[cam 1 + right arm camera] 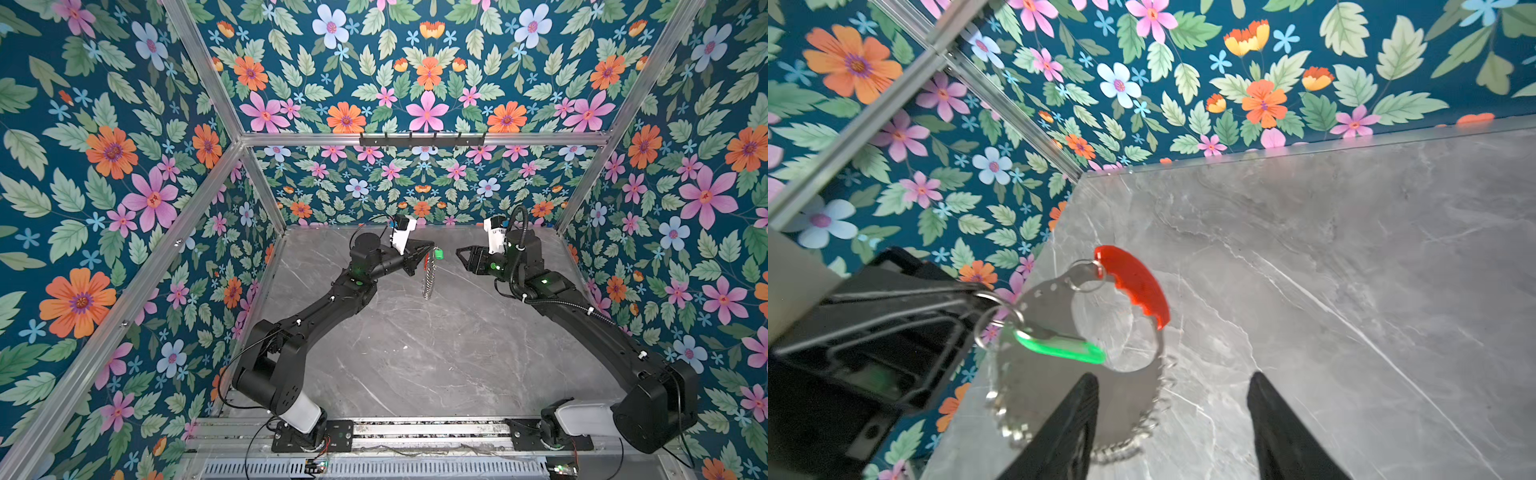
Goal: Put the keys on the keyring
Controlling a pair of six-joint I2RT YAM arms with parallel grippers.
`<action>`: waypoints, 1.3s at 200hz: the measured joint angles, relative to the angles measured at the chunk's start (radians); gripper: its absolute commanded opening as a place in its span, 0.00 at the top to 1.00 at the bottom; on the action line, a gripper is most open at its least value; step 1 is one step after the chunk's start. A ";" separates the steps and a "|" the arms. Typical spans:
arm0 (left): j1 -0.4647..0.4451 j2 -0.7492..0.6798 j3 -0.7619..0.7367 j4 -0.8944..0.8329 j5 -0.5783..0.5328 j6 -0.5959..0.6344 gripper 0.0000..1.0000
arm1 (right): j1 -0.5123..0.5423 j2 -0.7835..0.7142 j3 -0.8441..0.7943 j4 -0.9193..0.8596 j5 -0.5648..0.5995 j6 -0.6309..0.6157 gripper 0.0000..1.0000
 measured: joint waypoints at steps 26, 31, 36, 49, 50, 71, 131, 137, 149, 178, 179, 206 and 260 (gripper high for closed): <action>-0.009 0.008 0.027 0.000 -0.028 -0.010 1.00 | -0.004 0.033 0.090 -0.045 -0.054 0.045 0.42; -0.016 0.006 0.030 -0.001 -0.043 -0.013 1.00 | -0.005 0.035 0.106 -0.061 -0.063 0.058 0.42; -0.025 0.003 0.030 -0.001 -0.052 -0.018 1.00 | -0.005 0.036 0.119 -0.074 -0.074 0.073 0.42; -0.053 -0.012 0.020 -0.021 -0.076 -0.020 1.00 | -0.006 0.032 0.138 -0.101 -0.093 0.118 0.42; -0.057 -0.014 0.018 -0.026 -0.078 -0.020 1.00 | -0.005 0.031 0.138 -0.103 -0.096 0.124 0.42; -0.094 -0.057 -0.030 -0.053 -0.119 -0.038 1.00 | -0.003 0.003 0.113 -0.127 -0.130 0.182 0.43; -0.124 -0.156 -0.158 -0.068 -0.182 -0.052 1.00 | 0.000 -0.198 -0.156 -0.125 -0.127 0.149 0.45; -0.123 -0.158 -0.157 -0.073 -0.182 -0.052 1.00 | 0.000 -0.205 -0.158 -0.126 -0.129 0.149 0.45; -0.121 -0.160 -0.158 -0.083 -0.178 -0.053 1.00 | -0.002 -0.204 -0.157 -0.122 -0.147 0.146 0.46; -0.123 -0.184 -0.191 -0.105 -0.154 -0.090 1.00 | -0.002 -0.201 -0.158 -0.123 -0.223 0.153 0.47; -0.123 -0.186 -0.192 -0.104 -0.153 -0.091 1.00 | -0.002 -0.202 -0.159 -0.122 -0.225 0.154 0.48; -0.124 -0.227 -0.242 -0.077 -0.134 -0.134 1.00 | 0.001 -0.222 -0.209 -0.054 -0.283 0.182 0.47; -0.123 -0.235 -0.239 -0.081 -0.074 -0.165 1.00 | 0.019 -0.141 -0.192 0.043 -0.364 0.203 0.46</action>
